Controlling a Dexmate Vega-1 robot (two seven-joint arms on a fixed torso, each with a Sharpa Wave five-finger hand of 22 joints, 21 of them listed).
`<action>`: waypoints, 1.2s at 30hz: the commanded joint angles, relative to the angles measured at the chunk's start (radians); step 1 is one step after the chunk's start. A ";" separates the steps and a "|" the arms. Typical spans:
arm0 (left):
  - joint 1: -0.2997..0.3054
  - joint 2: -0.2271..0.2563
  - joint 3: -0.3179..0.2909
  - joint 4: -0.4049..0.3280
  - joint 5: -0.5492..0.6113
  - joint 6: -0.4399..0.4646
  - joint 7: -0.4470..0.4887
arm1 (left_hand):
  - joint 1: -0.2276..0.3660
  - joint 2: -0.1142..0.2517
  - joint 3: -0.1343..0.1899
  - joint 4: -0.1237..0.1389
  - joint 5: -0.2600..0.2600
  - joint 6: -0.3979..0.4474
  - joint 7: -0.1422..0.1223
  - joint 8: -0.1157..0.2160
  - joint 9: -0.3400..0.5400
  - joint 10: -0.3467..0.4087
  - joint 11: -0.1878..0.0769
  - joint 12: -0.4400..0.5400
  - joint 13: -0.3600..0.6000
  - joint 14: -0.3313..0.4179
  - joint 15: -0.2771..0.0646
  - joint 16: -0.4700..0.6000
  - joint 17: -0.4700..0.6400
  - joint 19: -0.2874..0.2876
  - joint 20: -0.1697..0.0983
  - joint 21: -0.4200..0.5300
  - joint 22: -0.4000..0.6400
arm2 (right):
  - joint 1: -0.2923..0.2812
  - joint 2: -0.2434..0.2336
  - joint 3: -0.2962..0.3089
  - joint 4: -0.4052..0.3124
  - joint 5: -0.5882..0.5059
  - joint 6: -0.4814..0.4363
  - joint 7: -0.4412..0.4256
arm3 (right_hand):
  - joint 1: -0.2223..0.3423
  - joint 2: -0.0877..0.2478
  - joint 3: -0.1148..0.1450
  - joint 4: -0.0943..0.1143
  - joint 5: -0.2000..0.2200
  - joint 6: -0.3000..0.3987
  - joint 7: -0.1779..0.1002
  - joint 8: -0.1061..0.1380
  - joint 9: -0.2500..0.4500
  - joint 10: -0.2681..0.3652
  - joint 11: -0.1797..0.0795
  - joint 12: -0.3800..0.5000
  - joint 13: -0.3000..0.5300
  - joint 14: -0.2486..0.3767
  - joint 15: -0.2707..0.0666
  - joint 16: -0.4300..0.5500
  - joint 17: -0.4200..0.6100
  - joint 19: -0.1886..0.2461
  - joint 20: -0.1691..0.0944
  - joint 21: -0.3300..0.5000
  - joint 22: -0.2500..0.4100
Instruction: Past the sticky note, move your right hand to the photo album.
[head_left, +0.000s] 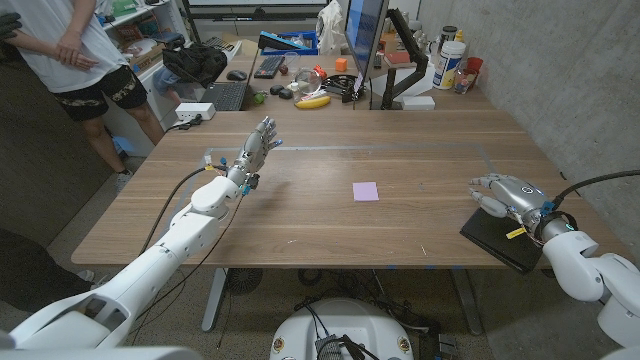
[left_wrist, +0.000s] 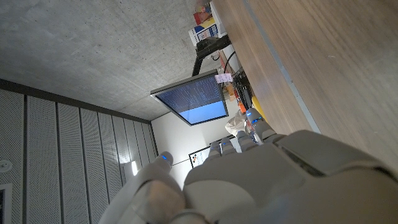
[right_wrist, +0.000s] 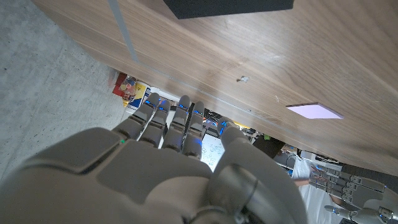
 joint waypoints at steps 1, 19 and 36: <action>-0.014 -0.013 0.013 0.015 0.005 0.005 -0.012 | 0.004 0.119 -0.004 0.003 0.004 -0.157 -0.002 0.002 0.003 -0.133 -0.003 0.006 0.004 -0.178 -0.051 0.002 0.002 -0.231 -0.072 0.007 0.001 | -0.029 -0.013 0.011 -0.011 -0.004 -0.023 0.002 | 0.010 0.001 0.004 -0.007 -0.004 0.009 -0.004 0.000 0.002 0.010 0.003 -0.003 0.003 0.006 -0.047 0.000 0.001 0.009 -0.055 -0.002 0.003; -0.029 -0.025 0.027 0.040 0.008 0.009 -0.025 | 0.004 0.119 -0.005 0.003 0.005 -0.157 -0.001 0.002 0.003 -0.134 -0.002 0.006 0.004 -0.178 -0.051 0.002 0.002 -0.231 -0.072 0.007 0.001 | -0.037 -0.021 -0.005 -0.006 -0.012 -0.047 0.017 | 0.018 -0.011 0.004 -0.022 -0.005 0.007 -0.002 -0.002 0.002 0.010 0.007 -0.005 0.003 0.012 -0.044 0.000 0.000 0.013 -0.050 -0.004 0.002; -0.042 -0.036 0.034 0.066 0.011 0.006 -0.031 | 0.004 0.119 -0.006 0.003 0.005 -0.158 -0.001 0.002 0.003 -0.134 -0.003 0.006 0.004 -0.179 -0.050 0.002 0.002 -0.232 -0.072 0.007 0.001 | -0.024 -0.048 -0.038 0.013 0.004 -0.069 0.013 | 0.029 -0.029 0.002 -0.044 -0.006 0.009 0.001 -0.002 0.001 0.011 0.009 -0.006 0.003 0.017 -0.041 -0.001 0.000 0.018 -0.047 -0.007 0.001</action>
